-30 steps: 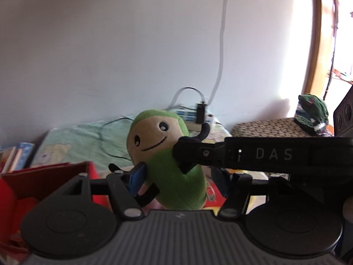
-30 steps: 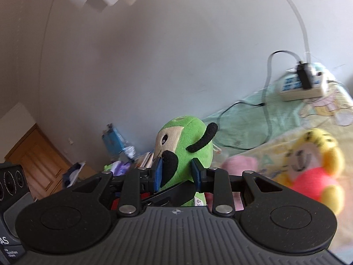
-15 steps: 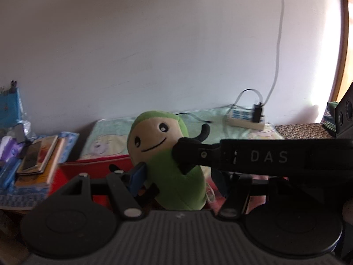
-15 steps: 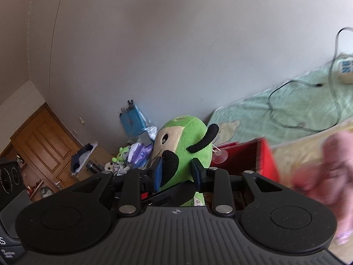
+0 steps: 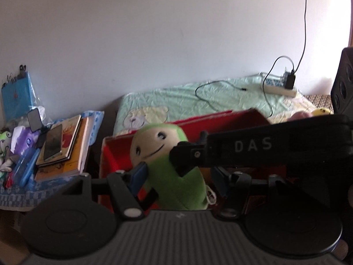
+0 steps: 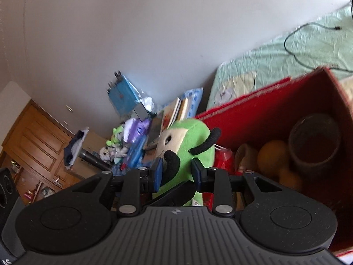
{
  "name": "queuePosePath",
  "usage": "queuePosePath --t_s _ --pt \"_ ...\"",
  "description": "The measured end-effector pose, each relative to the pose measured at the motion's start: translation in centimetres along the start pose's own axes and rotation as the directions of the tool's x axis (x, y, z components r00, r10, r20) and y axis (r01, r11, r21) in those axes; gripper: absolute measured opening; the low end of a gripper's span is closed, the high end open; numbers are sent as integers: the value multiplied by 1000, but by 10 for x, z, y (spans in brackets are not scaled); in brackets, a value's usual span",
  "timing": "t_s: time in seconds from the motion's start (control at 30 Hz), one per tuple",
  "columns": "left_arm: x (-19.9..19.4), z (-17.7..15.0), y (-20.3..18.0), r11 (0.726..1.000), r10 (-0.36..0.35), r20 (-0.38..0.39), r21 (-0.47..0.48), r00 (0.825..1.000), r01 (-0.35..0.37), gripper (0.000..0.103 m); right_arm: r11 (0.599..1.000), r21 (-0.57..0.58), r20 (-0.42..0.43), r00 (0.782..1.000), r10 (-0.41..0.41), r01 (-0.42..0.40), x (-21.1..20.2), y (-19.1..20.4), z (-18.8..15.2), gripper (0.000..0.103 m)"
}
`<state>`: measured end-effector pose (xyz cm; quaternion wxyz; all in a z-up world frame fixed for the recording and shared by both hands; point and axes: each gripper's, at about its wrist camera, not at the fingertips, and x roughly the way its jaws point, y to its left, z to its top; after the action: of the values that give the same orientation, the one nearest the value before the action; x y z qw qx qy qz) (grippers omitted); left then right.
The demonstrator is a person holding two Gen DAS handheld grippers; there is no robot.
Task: Organize objects
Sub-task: 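Carry the green plush with the right gripper over the red box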
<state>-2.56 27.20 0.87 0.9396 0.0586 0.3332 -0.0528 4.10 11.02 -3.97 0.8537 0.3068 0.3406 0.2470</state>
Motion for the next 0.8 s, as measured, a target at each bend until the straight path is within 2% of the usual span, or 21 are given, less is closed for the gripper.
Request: queuePosePath --t_s 0.2,0.27,0.33,0.43,0.57,0.63,0.8 --pt "26 -9 25 1000 -29 -66 -12 997 28 59 996 63 -76 995 -58 63 37 -4 -6 32" --pt "30 -13 31 999 -36 -76 -15 996 35 60 993 103 -102 994 -46 57 44 -9 -6 32" --pt "28 -17 33 999 -31 -62 5 998 32 60 993 117 -115 993 -23 37 46 -10 -5 31" --pt "25 -21 38 998 -60 -52 14 997 61 66 995 100 -132 991 -9 22 48 -6 -3 32" --pt "23 -24 42 996 -93 -51 3 994 93 69 996 88 -140 990 -11 24 42 -7 -2 34" --pt "21 -25 43 993 -114 -51 -10 992 114 73 994 109 -138 990 5 10 36 -10 -1 40" --pt "15 -26 47 984 -172 -45 -46 984 170 74 989 147 -171 985 1 25 30 -18 0 41"
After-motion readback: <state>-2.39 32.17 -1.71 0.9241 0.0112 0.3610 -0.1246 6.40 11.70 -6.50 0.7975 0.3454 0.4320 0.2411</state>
